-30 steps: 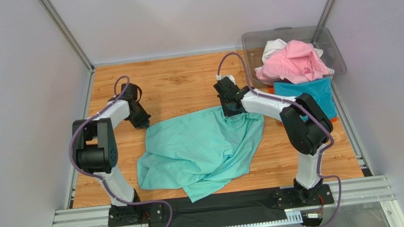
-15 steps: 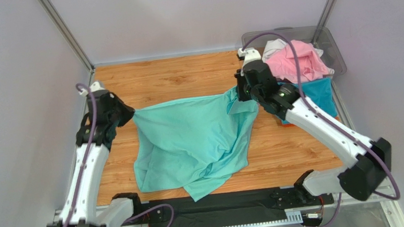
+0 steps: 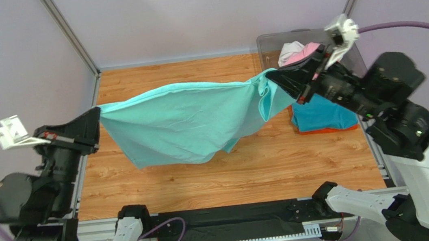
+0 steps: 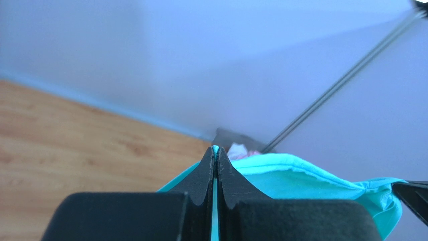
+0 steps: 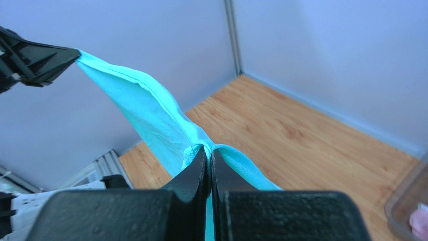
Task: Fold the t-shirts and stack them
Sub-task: Flatten the tshirt out
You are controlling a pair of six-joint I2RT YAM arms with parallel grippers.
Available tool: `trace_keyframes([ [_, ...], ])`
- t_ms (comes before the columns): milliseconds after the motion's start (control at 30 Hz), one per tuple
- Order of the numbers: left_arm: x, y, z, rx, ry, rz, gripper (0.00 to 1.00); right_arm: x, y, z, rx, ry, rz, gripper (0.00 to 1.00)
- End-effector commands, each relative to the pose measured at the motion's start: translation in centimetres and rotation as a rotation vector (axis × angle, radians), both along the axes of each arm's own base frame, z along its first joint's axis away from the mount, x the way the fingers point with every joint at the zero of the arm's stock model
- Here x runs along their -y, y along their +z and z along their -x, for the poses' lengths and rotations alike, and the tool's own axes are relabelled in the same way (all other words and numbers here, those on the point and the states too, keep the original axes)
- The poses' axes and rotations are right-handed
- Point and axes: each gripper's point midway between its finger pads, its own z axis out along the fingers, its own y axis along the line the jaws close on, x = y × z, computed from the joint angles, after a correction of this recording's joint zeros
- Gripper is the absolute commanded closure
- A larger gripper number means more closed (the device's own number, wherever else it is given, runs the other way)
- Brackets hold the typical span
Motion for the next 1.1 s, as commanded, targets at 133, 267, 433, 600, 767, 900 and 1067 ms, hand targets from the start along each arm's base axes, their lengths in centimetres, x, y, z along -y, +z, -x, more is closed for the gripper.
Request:
trace_keyframes([
  [133, 1.6, 8.7, 7.4, 0.222, -0.115, -0.058, 1.0, 1.3, 8.9, 9.3, 0.163, 0.265, -0.139, 1.0],
  [267, 1.7, 10.5, 9.3, 0.283, -0.125, -0.053, 1.0, 1.3, 11.4, 12.3, 0.209, 0.384, -0.17, 1.0],
  [433, 1.4, 11.0, 8.2, 0.278, -0.102, -0.063, 1.0, 1.1, 12.2, 9.9, 0.235, 0.298, -0.159, 1.0],
  [600, -0.8, 6.8, 0.4, 0.078, 0.043, -0.08, 1.0, -0.6, 9.3, 1.6, 0.166, 0.083, -0.077, 1.0],
  [767, -3.0, -5.8, -11.5, -0.342, 0.18, -0.173, 1.0, -4.9, -1.5, -11.8, -0.06, -0.03, 0.094, 1.0],
  [900, -5.7, -18.3, -17.8, -0.715, 0.346, -0.22, 1.0, -9.0, -14.6, -20.8, -0.358, 0.107, 0.119, 1.0],
  [1067, -8.0, -31.6, -21.8, -1.085, 0.427, -0.333, 0.94, -12.2, -25.2, -25.0, -0.57, 0.23, 0.155, 0.81],
])
